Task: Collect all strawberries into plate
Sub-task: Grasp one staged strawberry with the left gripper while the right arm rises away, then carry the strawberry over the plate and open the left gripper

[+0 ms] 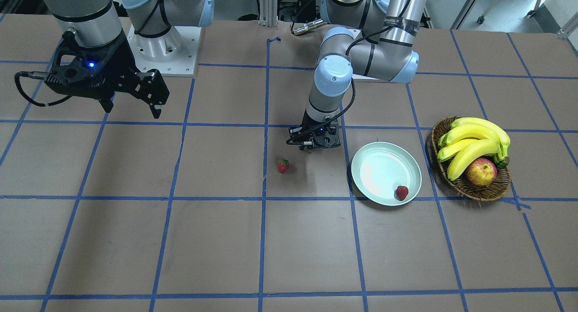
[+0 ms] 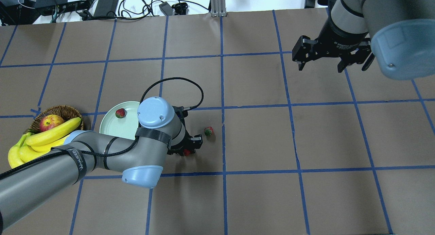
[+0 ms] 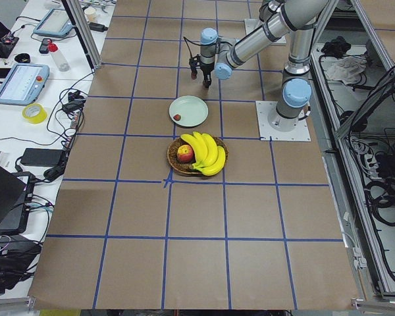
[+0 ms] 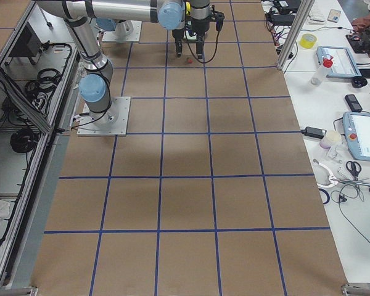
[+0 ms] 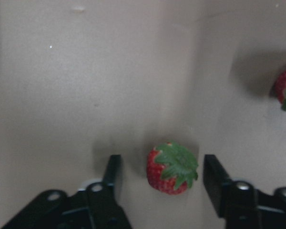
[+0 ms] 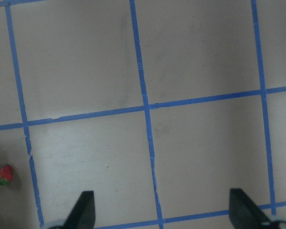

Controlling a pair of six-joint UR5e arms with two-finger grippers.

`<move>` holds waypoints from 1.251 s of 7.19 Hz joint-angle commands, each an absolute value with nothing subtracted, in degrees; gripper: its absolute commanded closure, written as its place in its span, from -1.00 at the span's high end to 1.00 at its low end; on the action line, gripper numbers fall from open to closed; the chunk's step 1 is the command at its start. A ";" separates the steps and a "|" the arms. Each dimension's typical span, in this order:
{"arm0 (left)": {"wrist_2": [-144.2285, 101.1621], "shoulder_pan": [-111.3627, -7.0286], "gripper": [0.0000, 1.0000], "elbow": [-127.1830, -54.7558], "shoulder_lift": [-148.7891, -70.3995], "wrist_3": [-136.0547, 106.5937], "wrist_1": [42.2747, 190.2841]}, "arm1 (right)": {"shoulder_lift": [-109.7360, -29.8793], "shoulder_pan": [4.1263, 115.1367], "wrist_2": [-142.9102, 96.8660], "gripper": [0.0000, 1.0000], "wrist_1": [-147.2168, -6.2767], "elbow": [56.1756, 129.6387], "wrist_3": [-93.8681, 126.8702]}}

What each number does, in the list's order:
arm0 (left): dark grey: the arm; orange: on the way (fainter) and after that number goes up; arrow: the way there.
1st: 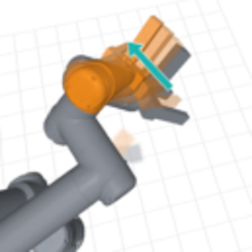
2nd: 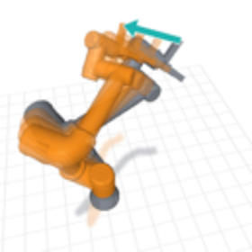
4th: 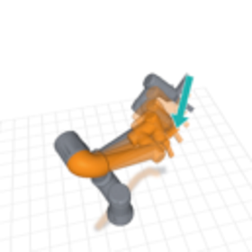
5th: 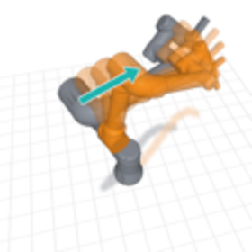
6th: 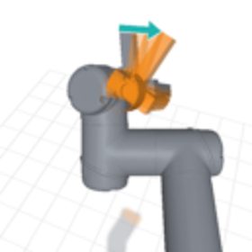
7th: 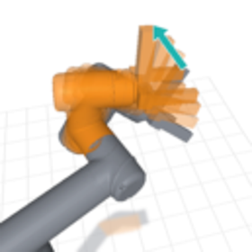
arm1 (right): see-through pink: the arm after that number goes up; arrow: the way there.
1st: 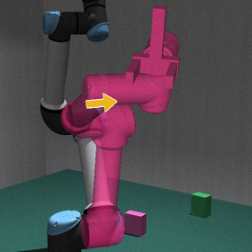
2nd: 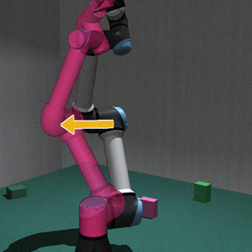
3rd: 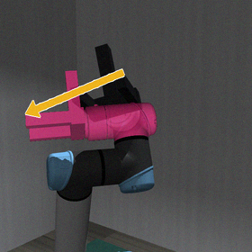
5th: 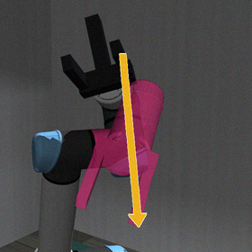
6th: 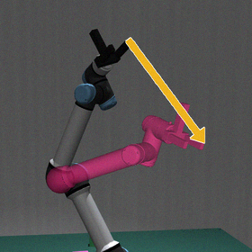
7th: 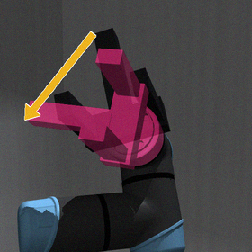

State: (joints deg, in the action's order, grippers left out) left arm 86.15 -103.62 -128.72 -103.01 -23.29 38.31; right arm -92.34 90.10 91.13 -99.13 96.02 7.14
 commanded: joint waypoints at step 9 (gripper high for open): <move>89.21 -79.45 0.19 -118.03 -102.13 4.23 54.58 | -94.92 90.00 88.24 1.00 -96.42 96.24 7.03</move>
State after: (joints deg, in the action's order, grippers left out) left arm 89.43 -80.18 -116.60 -102.37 4.19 54.85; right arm -94.92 90.00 88.16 -96.54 96.12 7.03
